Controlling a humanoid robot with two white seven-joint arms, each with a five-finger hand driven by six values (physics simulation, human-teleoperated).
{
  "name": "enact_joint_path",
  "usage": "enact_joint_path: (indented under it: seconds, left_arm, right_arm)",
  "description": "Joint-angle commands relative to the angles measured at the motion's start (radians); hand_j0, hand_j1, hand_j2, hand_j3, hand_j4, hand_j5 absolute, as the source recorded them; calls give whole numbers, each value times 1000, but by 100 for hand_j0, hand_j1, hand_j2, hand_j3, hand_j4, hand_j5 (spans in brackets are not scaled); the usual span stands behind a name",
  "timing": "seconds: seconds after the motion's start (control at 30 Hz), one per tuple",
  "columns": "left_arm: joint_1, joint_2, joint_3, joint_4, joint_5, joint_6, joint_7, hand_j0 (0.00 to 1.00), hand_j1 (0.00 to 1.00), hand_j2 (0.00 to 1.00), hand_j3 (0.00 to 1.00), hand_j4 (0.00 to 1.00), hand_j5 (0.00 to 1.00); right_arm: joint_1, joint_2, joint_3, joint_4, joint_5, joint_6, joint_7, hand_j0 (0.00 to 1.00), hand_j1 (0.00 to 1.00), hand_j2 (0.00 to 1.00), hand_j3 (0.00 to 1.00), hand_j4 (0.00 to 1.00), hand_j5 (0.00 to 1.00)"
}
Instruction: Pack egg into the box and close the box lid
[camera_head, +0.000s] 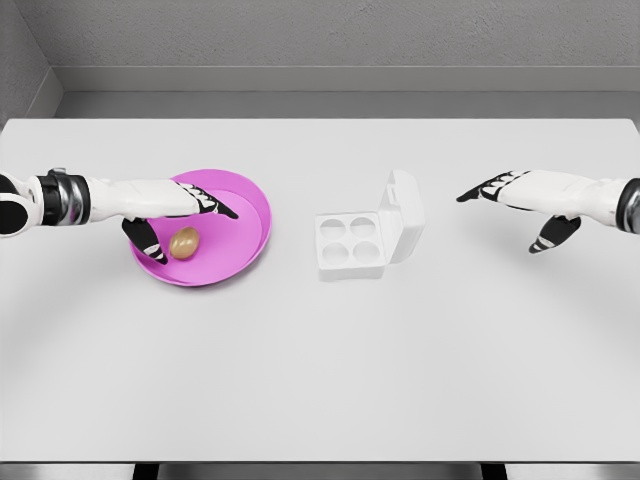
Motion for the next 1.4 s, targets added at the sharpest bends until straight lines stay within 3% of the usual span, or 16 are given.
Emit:
enact_joint_path:
  seconds: [0.0,1.0,1.27,1.37]
  left_arm:
    - [0,0,1,0,5,5,2,100,100,100,100,100,100]
    - [15,-12,3,26,4,14,2,100,100,100,100,100,100]
    - [23,-12,3,31,2,14,2,97,97,97,97,97,97]
    - [23,-12,3,38,5,14,2,88,88,88,88,88,88]
  right_arm:
    - [0,-6,-1,-3,-3,1,0,100,100,100,100,100,100]
    - [23,-10,-1,-3,-3,1,0,100,100,100,100,100,100]
    - [23,-12,-1,-5,-3,1,0,100,100,100,100,100,100]
    - [23,-13,-3,-5,-3,1,0,100,100,100,100,100,100]
